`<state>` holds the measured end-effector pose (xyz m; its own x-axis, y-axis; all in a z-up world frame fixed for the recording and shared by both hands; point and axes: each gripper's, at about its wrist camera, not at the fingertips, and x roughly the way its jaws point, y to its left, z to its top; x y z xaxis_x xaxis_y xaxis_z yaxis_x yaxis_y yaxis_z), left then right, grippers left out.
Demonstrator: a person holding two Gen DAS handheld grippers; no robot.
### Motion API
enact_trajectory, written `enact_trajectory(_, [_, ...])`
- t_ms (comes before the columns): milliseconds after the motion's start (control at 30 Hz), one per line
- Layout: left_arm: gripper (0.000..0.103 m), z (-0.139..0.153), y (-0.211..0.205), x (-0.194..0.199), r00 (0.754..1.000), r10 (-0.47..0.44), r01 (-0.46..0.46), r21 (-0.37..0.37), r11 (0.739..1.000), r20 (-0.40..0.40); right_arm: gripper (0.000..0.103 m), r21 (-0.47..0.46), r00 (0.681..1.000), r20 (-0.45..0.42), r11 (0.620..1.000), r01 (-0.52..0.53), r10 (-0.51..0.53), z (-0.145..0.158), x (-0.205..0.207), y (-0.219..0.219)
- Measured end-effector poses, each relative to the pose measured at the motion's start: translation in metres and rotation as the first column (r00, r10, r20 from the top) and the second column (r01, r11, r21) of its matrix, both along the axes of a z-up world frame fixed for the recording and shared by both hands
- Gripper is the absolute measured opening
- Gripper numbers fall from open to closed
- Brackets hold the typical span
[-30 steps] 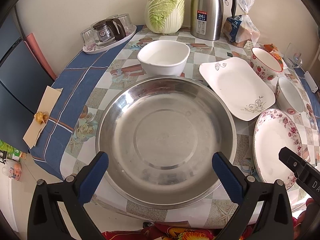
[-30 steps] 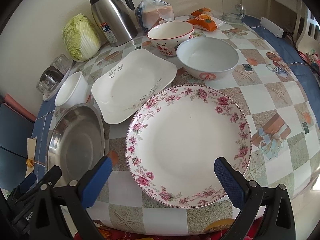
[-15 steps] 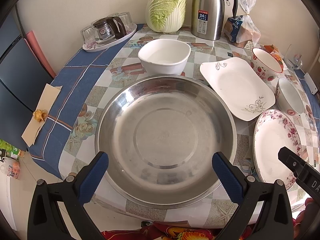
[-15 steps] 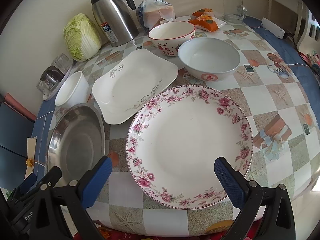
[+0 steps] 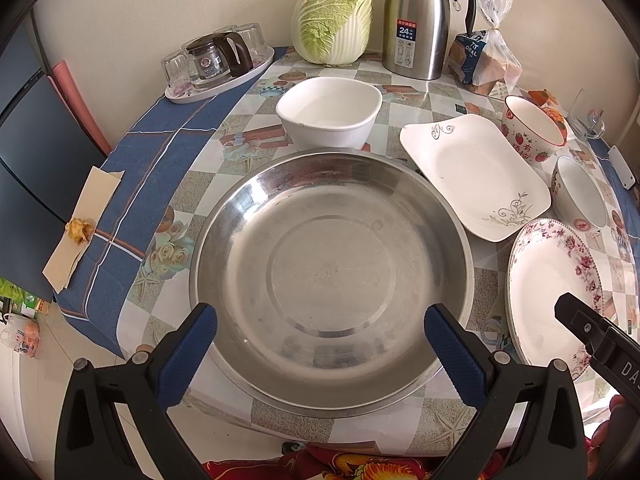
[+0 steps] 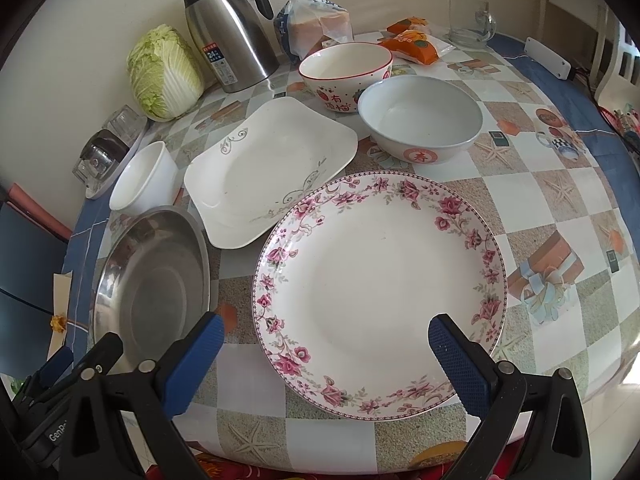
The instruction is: Organize plates and bowls
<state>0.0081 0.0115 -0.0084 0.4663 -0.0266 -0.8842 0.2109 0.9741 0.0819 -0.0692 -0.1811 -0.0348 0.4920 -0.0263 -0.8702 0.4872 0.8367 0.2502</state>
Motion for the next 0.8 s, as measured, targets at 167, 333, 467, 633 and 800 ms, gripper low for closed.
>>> enact_trajectory(167, [0.103, 0.0, 0.0, 0.0, 1.0, 0.0, 0.0, -0.001, 1.0, 0.0, 0.103, -0.002, 1.0, 0.0, 1.0, -0.003, 0.003, 0.0, 0.001, 0.001])
enact_trajectory(333, [0.103, -0.002, 0.0, 0.0, 1.0, -0.001, 0.001, -0.005, 1.0, -0.005, 0.103, -0.002, 1.0, -0.002, 1.0, -0.003, 0.003, 0.0, 0.001, 0.0])
enact_trajectory(467, [0.103, -0.003, 0.002, 0.002, 1.0, 0.0, 0.0, -0.015, 1.0, -0.013, 0.103, -0.004, 1.0, -0.001, 1.0, -0.007, 0.007, -0.001, 0.003, 0.0])
enact_trajectory(633, [0.103, -0.007, 0.008, 0.007, 1.0, 0.013, -0.014, -0.038, 0.999, -0.028, 0.103, 0.001, 1.0, 0.0, 1.0, -0.01, 0.01, -0.004, 0.005, 0.0])
enact_trajectory(800, [0.103, -0.016, 0.028, 0.018, 0.997, 0.067, -0.071, -0.09, 0.993, -0.041, 0.103, 0.01, 1.0, 0.011, 1.0, -0.018, 0.018, -0.009, 0.011, 0.0])
